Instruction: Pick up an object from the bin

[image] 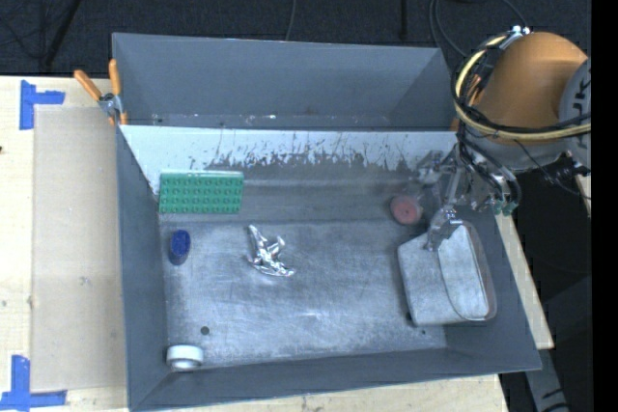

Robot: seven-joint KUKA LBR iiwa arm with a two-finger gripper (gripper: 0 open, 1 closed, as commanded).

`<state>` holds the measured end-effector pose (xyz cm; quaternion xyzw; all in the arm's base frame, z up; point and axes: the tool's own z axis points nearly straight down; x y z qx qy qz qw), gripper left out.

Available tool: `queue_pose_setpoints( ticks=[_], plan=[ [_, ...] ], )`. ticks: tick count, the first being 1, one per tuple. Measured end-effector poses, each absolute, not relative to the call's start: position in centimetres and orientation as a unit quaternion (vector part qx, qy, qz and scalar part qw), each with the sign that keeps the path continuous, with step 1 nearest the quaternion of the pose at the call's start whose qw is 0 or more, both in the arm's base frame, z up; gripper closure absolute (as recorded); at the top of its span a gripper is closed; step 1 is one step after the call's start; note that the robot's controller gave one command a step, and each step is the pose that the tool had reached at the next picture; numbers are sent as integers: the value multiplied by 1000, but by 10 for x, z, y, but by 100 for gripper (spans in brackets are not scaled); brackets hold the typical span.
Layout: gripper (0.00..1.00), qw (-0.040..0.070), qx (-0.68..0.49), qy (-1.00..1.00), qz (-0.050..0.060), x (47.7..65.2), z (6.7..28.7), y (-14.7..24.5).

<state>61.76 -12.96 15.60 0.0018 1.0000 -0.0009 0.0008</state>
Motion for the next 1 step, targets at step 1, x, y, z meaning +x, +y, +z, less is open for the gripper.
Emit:
queue_pose_setpoints(
  ticks=[1],
  plan=[
    [0,-1,125,992,1,617,128,-135]
  ],
)
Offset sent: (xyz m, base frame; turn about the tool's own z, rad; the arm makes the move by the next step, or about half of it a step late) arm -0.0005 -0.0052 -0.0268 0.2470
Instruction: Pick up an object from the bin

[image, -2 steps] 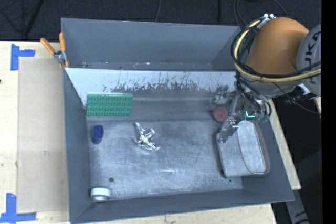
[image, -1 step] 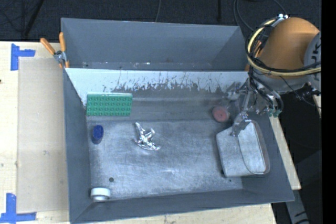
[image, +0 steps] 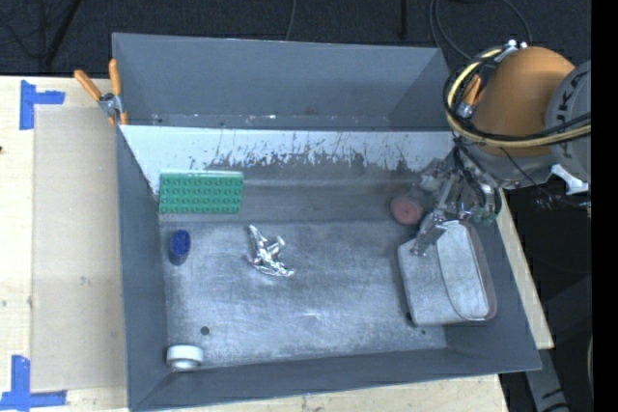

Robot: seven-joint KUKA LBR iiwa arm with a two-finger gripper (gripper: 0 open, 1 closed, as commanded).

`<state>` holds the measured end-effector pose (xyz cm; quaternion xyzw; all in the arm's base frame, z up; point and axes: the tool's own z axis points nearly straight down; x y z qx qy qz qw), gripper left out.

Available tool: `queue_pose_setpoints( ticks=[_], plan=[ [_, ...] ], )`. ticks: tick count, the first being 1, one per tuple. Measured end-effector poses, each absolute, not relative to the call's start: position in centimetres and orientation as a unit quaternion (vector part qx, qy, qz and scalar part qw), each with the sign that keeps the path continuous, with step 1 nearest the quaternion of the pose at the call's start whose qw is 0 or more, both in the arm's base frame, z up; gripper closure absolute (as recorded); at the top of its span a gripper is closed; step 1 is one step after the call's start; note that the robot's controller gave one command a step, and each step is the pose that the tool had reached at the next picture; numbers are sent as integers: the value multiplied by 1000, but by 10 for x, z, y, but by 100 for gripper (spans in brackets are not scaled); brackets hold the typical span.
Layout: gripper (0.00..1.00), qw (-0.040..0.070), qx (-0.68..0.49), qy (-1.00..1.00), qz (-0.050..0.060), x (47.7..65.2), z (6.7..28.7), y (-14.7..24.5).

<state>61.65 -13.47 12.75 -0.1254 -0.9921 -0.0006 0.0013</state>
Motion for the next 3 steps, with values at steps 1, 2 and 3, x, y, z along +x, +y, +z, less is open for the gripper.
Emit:
queue_pose_setpoints(
  ticks=[1,2,3],
  plan=[
    [0,-12,-263,-965,-1,619,95,-143],
    [100,-10,-262,-965,1,618,96,-145],
    [100,-4,-122,-993,0,623,205,-135]
  ],
)
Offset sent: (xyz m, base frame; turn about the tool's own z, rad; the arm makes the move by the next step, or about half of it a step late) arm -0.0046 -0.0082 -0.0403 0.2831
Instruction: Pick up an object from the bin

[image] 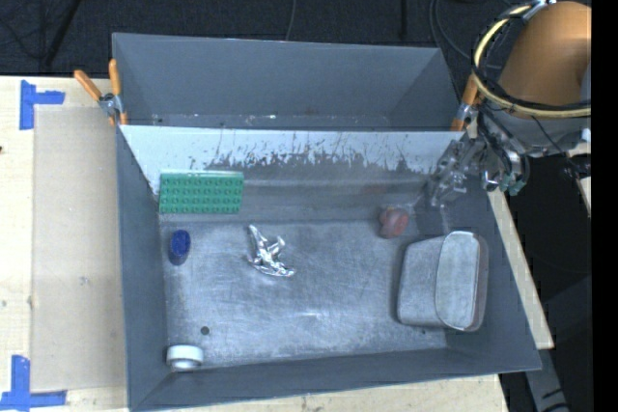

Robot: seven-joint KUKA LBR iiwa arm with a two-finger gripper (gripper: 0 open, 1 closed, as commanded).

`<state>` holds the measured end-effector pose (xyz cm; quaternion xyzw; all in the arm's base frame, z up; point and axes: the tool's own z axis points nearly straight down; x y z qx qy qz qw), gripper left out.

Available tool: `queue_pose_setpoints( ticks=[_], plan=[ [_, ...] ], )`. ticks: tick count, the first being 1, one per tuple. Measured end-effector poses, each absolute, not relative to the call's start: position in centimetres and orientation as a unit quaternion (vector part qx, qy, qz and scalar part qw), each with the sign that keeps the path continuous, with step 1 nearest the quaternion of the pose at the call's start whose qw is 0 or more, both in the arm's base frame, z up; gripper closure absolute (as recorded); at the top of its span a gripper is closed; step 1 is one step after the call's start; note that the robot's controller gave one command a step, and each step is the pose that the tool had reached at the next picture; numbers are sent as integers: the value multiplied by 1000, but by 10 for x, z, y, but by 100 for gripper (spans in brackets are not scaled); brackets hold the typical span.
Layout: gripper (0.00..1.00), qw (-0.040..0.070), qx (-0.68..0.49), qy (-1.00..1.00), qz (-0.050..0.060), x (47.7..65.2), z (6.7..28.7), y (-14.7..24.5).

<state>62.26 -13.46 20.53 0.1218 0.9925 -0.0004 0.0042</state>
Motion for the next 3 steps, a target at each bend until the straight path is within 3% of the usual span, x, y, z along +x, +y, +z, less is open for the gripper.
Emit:
queue_pose_setpoints(
  ticks=[1,2,3],
  plan=[
    [0,1,122,993,0,621,202,-134],
    [0,4,178,984,-1,605,274,-151],
    [0,-5,179,984,1,612,151,-79]
  ],
)
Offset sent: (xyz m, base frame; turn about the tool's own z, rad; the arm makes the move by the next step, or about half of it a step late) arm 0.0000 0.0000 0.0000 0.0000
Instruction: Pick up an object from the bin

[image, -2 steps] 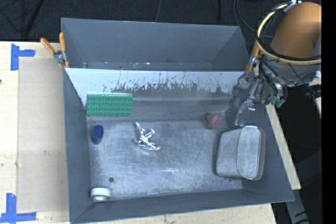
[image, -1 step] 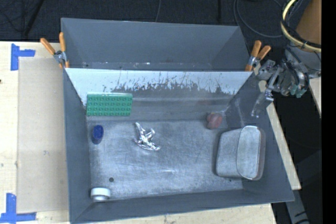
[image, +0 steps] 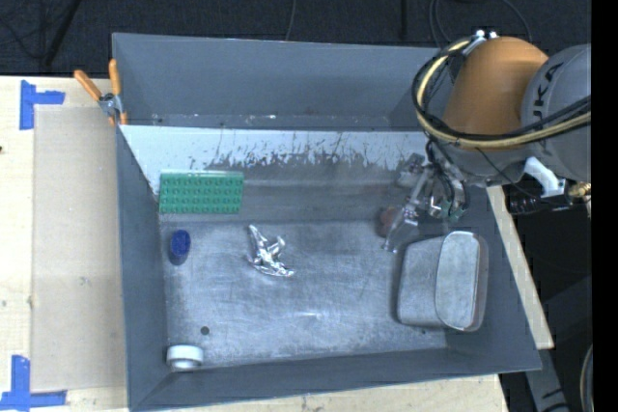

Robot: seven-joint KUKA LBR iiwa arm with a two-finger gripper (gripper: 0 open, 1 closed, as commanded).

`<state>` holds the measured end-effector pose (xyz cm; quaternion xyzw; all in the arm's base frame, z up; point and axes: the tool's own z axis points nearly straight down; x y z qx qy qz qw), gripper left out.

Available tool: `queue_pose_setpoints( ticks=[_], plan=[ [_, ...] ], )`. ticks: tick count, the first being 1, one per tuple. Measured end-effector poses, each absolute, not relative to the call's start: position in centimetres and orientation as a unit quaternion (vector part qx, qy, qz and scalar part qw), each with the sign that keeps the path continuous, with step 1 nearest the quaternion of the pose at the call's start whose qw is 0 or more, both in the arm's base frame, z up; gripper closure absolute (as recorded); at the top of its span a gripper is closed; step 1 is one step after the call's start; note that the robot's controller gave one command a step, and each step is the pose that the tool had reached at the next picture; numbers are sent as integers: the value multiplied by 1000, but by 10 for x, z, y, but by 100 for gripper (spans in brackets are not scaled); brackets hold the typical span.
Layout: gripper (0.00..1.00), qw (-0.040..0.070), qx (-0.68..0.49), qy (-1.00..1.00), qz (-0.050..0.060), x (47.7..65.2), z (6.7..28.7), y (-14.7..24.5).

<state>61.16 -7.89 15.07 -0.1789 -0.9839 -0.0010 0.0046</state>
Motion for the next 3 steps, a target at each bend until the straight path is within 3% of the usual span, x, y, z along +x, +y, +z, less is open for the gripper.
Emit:
queue_pose_setpoints(
  ticks=[1,2,3],
  plan=[
    [0,-1,-196,-981,0,620,72,-102],
    [100,0,-195,-981,0,621,76,-101],
    [100,-5,-120,-993,1,614,209,-130]
  ],
)
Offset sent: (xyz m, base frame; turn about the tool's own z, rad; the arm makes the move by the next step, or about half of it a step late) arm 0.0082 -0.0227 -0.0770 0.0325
